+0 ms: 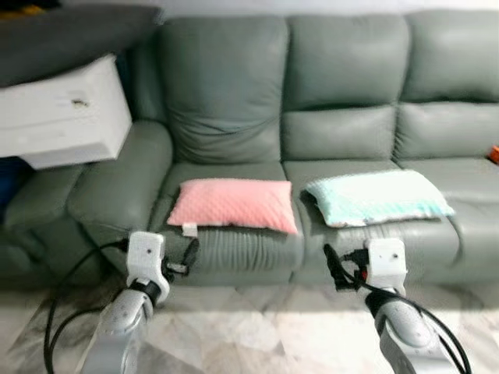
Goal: Move the pillow to the sofa
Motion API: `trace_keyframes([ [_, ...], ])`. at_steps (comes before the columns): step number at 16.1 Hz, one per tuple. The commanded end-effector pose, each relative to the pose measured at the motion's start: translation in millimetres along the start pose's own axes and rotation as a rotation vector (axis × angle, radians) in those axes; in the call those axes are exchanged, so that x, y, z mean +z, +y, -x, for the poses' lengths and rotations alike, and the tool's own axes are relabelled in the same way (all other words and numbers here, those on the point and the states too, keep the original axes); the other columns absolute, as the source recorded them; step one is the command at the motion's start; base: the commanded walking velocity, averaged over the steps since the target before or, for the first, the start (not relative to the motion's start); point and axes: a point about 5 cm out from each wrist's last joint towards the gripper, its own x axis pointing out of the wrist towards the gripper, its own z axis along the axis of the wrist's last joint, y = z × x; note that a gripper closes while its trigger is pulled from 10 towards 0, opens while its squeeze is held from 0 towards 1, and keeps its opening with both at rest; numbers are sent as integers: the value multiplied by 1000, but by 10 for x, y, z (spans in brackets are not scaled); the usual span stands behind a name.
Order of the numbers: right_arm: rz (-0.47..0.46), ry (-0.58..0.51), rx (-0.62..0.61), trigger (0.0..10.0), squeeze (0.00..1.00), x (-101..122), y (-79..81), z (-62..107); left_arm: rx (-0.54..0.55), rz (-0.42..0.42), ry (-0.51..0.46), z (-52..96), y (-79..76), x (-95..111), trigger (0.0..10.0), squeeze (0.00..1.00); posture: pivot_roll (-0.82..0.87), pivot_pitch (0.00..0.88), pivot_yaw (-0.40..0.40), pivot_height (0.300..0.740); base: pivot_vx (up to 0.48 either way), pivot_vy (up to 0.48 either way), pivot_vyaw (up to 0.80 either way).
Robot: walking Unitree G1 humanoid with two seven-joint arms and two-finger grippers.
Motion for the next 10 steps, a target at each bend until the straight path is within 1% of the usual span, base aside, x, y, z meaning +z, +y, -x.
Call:
trace_keyframes([
  [1,8,15,-15,10000,0,-14,-44,20,-17,-4,-11,-34,-29,40,10000,0,-70,0,39,740,0,0,-788],
  [10,18,17,-17,10000,0,-6,-52,12,-27,33,-7,-59,-36,32,10000,0,-77,0,37,740,0,0,-788],
])
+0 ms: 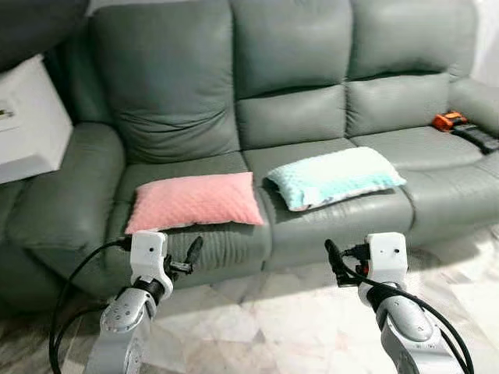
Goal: Move the pillow to the sofa
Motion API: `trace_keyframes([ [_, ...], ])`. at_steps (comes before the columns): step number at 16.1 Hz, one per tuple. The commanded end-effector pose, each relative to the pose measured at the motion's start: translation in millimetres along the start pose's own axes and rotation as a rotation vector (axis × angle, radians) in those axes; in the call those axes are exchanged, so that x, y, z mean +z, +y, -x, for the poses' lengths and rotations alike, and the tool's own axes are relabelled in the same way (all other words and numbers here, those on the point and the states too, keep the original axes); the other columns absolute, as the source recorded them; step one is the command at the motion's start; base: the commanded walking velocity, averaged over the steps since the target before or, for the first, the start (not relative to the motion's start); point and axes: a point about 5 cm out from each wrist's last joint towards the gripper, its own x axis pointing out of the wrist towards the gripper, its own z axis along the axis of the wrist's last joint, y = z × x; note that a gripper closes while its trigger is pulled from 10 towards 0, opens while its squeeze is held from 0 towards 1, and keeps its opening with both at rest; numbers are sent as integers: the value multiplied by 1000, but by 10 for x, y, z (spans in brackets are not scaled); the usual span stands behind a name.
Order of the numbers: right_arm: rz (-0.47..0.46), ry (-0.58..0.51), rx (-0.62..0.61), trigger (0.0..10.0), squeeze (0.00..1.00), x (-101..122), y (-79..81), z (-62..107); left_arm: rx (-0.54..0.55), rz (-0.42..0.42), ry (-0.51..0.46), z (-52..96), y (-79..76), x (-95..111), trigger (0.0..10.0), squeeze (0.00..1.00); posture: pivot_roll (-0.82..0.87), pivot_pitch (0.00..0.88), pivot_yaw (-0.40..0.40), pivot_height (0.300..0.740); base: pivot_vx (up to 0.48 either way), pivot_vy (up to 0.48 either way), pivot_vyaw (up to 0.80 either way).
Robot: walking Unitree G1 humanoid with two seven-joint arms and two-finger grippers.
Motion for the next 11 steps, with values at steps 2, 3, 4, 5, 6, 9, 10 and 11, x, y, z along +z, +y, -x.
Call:
trace_keyframes([
  [2,12,0,3,10000,0,25,-6,-10,12,13,9,-22,30,-3,10000,0,-83,0,35,740,0,0,-788],
  [3,13,1,4,10000,0,24,-9,-11,12,16,9,-28,27,-3,10000,0,-84,0,34,740,0,0,-788],
  [4,13,2,4,10000,0,23,-11,-12,10,22,10,-34,26,-4,10000,0,-85,0,34,740,0,0,-788],
  [5,12,4,5,10000,0,20,-13,-13,8,29,11,-37,25,-8,10000,0,-86,0,32,740,0,0,-788],
  [6,12,4,5,10000,0,19,-14,-13,7,33,11,-39,27,-9,10000,0,-86,0,32,740,0,0,-788],
  [9,15,4,7,10000,0,21,-16,-16,11,44,5,-47,33,-7,10000,0,-87,0,32,740,0,0,-788],
  [10,16,4,7,10000,0,23,-19,-17,17,47,5,-50,34,-8,10000,0,-87,0,30,740,0,0,-788],
  [11,16,5,7,10000,0,22,-21,-17,22,56,4,-49,32,-10,10000,0,-88,0,30,740,0,0,-788],
])
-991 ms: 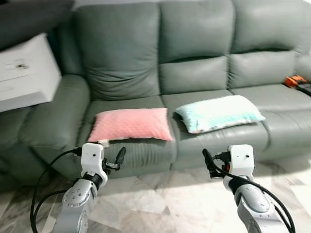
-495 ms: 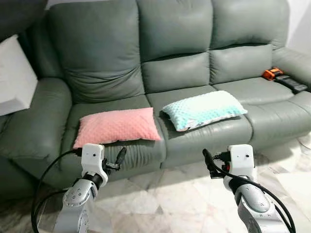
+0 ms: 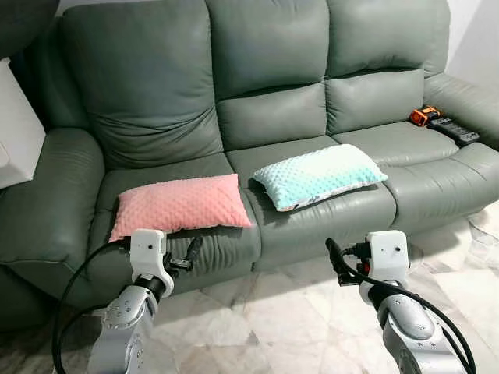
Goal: Move the pillow to the sofa
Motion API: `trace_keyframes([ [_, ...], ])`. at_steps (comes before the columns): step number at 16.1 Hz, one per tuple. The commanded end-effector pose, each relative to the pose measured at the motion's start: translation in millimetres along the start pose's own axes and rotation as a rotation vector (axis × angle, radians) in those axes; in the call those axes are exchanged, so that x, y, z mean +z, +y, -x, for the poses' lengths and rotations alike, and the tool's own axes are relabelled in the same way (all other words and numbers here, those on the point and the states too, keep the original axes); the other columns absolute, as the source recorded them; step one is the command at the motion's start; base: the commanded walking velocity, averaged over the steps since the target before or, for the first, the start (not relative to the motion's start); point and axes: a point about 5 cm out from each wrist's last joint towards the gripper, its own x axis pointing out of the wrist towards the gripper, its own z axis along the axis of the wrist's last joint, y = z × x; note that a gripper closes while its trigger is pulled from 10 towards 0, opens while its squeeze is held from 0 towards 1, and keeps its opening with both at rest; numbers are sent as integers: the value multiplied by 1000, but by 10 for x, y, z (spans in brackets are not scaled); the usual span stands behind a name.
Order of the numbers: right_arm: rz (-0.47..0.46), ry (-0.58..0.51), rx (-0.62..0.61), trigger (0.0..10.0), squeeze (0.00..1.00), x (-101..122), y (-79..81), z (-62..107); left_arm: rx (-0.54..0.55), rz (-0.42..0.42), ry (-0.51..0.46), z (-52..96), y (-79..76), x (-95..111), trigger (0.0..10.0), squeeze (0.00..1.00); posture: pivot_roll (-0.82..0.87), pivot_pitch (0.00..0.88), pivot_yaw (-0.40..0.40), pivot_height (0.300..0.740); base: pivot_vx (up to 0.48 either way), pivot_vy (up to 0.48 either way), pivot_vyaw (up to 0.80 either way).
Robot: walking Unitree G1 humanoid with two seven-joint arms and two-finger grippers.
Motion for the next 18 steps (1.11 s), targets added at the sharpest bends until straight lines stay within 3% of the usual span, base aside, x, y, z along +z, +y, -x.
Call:
trace_keyframes([
  [1,4,8,5,10000,0,5,-3,-9,17,11,5,-9,24,-7,10000,0,-88,0,30,740,0,0,-788],
  [18,-1,18,7,10000,0,-17,9,-9,-2,20,7,-25,9,-6,10000,0,-91,0,35,740,0,0,-786],
])
